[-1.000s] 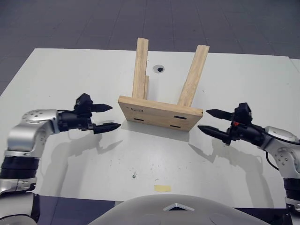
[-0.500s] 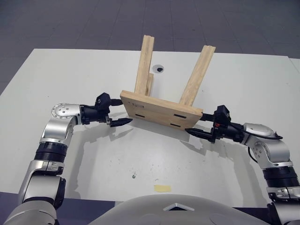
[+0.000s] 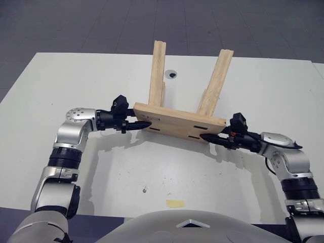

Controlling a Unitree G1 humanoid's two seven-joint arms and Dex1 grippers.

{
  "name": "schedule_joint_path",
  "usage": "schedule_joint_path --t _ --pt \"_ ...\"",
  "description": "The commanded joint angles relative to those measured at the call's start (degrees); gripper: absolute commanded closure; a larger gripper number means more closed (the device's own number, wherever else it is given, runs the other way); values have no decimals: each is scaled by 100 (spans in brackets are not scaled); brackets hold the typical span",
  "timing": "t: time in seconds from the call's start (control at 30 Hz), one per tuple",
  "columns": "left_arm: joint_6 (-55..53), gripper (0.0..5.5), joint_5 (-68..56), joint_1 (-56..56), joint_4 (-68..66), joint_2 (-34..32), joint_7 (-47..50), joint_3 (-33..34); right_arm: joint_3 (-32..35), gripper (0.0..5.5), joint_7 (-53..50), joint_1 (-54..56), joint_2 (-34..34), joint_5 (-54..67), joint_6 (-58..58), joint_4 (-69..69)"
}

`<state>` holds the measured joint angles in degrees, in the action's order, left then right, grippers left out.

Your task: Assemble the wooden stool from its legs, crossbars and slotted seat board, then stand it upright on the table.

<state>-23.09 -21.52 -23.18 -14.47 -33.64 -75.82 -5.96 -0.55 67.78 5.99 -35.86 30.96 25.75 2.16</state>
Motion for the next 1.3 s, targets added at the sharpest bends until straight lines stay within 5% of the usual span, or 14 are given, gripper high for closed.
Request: schedule_joint_path --t 0.03,0.17,0.27,0.4,0.53,0.8,1.3 --pt "-1535 309 -1163 289 1108 -452 -575 210 250 327 156 22 -134 976 1326 -325" --pt "-3318 331 -2903 44 1981 -234 268 1132 1243 331 -913 305 120 3990 2832 -1412" --pt "-4056 343 -4708 -425 2142 424 2110 2010 1445 348 -2762 598 399 6491 2293 -1770" --pt "-3662 363 -5960 -803 2151 1010 4678 2218 1392 383 -4471 956 799 7717 1236 -2092" --pt "-3267 370 -6541 -1329 1970 1175 6253 2240 1457 407 -5706 1382 1172 7511 776 -1829" --pt "-3056 386 -6495 -1528 1248 1545 8053 2338 1803 256 -6742 1822 1384 6046 440 -315" --pt "-2390 119 -5783 -1273 458 1755 8346 2954 1755 13 -6689 792 2314 4593 300 -1082"
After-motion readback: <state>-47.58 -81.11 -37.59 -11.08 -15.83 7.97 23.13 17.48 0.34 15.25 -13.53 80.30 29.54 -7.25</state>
